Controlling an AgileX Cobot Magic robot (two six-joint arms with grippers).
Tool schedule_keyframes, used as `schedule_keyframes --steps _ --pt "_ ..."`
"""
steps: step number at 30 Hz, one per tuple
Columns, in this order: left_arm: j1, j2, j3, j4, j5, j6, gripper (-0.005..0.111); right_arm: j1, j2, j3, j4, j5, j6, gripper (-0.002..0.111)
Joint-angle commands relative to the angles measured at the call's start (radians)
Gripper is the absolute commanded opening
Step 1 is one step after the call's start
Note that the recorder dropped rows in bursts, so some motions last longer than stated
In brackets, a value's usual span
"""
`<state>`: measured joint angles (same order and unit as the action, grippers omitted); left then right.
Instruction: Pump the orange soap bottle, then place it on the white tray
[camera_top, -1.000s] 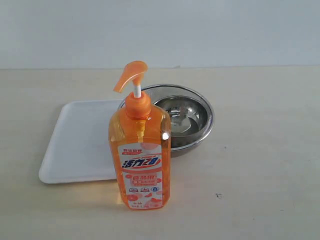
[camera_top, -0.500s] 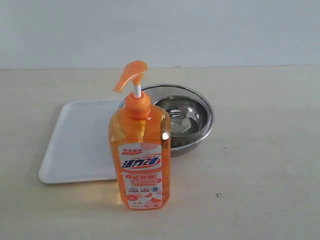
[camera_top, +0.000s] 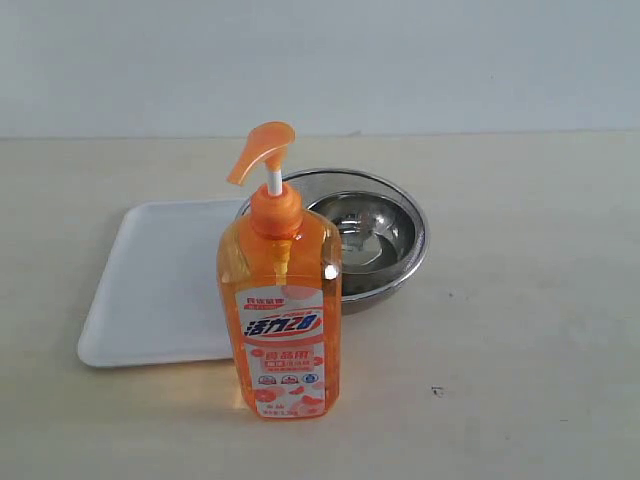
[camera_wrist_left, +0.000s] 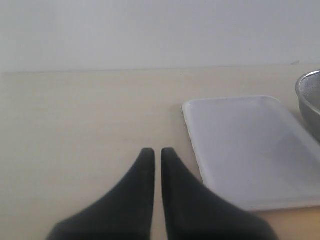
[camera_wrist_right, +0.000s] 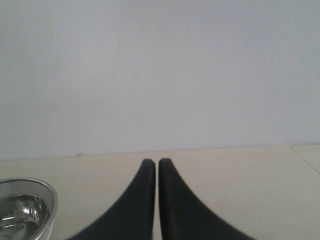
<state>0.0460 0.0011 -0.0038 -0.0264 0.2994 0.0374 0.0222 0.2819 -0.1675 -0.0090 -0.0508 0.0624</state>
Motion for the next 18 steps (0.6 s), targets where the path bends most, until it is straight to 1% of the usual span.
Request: schedule_keyframes --steps 1,11,18 --pt "-0.008 -0.001 0.004 -0.01 -0.003 -0.004 0.005 -0.002 0.003 -0.01 -0.001 -0.014 0.015 0.0" --pt "-0.008 -0.001 0.004 -0.01 -0.003 -0.004 0.005 -0.002 0.003 -0.01 -0.001 -0.019 0.014 0.0" --pt "-0.008 -0.001 0.004 -0.01 -0.003 -0.004 0.005 -0.002 0.095 -0.035 -0.001 0.022 -0.017 0.0"
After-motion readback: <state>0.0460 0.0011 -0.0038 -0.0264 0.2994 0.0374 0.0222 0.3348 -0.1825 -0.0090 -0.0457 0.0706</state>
